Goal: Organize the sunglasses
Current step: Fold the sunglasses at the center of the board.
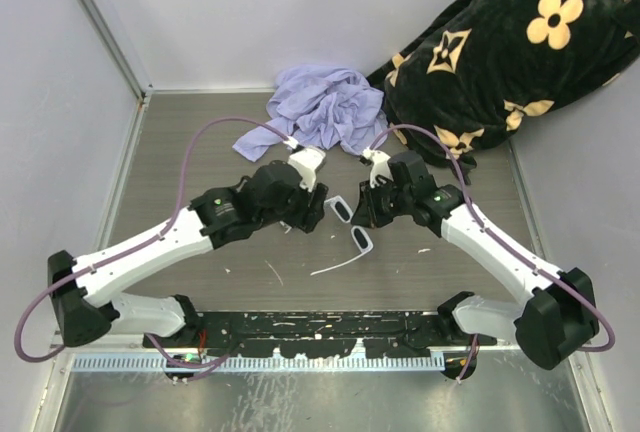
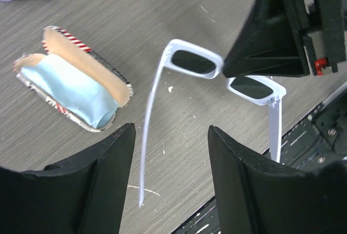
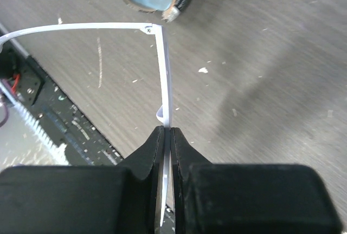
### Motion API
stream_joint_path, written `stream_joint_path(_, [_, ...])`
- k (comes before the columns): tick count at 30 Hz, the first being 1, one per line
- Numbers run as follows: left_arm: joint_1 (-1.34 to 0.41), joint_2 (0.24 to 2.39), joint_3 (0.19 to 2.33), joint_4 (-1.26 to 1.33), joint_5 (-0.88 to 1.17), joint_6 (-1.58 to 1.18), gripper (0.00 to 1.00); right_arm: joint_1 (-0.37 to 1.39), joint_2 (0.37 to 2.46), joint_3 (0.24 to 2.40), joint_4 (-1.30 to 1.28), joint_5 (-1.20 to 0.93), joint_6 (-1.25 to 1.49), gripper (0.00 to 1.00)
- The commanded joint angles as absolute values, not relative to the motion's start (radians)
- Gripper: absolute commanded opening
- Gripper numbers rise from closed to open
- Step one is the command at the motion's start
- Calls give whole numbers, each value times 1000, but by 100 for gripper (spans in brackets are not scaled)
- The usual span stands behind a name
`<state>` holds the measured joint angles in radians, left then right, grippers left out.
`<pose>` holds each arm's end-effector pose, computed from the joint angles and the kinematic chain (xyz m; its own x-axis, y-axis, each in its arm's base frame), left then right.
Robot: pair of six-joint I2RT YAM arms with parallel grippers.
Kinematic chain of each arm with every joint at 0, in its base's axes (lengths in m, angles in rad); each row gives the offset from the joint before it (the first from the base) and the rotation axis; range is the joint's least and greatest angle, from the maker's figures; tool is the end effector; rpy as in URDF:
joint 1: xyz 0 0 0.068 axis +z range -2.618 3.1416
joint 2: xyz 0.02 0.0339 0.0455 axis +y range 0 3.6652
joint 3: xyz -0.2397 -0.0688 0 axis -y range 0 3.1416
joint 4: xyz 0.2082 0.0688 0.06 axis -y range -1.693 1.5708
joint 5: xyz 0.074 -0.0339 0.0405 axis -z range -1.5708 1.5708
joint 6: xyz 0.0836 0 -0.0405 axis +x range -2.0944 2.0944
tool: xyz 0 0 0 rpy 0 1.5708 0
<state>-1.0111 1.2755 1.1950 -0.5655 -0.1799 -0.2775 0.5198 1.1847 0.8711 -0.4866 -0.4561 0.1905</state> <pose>0.1652 -0.2356 0.2918 -0.5150 0.3144 -0.7975 0.6413 0.7586 -0.1152 0.1988 0.1562 0.2215 -0.7463 -0.2313 -0.6241 -0.5814 0.6829 0.4422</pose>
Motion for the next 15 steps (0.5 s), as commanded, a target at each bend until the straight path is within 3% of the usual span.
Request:
stream_joint_path(1, [-944,1189,1204,-534,-274,-402,58,523,1112,887,-431,-280,174,0])
stream_joint_path(6, [-856,1180,1201,-594,-314,-459,57,525,1082,906,-410,-176,139,0])
stream_joint_path(15, [-841,1345,1303,-663,-291,-425,48,543,1104,973,-454,-132,121,0])
